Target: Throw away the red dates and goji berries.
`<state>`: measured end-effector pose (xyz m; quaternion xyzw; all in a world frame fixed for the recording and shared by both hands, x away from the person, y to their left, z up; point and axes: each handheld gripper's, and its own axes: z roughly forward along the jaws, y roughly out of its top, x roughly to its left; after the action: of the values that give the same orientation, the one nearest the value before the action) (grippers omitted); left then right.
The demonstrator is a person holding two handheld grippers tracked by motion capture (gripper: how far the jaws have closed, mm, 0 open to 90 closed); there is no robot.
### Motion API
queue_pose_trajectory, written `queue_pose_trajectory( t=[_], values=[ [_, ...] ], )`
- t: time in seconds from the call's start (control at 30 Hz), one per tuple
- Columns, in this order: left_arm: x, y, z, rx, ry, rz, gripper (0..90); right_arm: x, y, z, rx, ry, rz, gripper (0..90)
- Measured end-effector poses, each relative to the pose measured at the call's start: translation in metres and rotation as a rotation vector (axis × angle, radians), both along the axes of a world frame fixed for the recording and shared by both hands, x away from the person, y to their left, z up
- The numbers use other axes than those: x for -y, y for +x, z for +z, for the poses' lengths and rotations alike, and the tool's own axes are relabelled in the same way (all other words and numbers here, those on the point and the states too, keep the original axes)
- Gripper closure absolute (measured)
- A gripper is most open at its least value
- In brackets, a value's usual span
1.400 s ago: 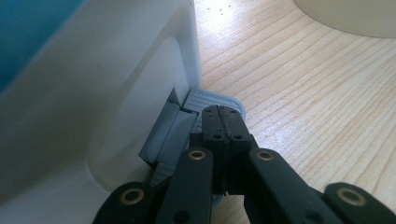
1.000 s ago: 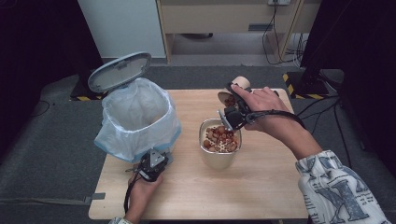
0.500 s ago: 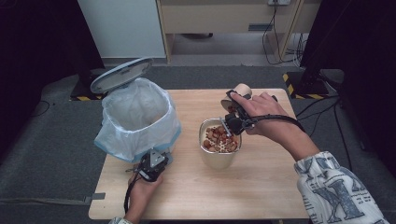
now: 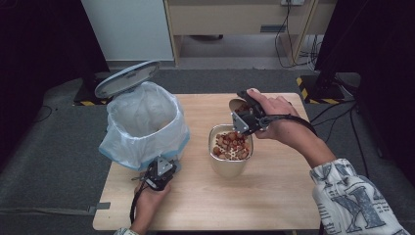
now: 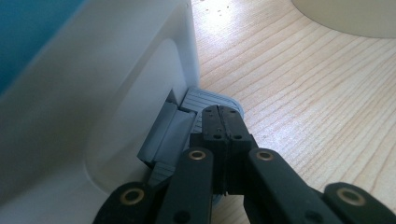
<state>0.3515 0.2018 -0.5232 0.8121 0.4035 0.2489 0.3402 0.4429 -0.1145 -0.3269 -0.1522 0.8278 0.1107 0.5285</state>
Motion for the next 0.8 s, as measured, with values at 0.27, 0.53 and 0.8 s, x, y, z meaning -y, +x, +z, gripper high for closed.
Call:
queue_pose_trajectory(
  t=[0.27, 0.53, 0.8],
  values=[
    [0.000, 0.000, 0.000, -0.001, -0.002, 0.002, 89.4, 0.009, 0.006, 0.010, -0.121, 0.182, -0.024, 34.5],
    [0.000, 0.000, 0.000, 0.000, -0.004, 0.001, 89.4, 0.021, 0.014, 0.021, -0.217, 0.316, -0.046, 34.4],
    [0.000, 0.000, 0.000, -0.001, -0.004, 0.001, 89.4, 0.032, 0.021, 0.024, -0.307, 0.409, -0.073, 34.2]
  ],
)
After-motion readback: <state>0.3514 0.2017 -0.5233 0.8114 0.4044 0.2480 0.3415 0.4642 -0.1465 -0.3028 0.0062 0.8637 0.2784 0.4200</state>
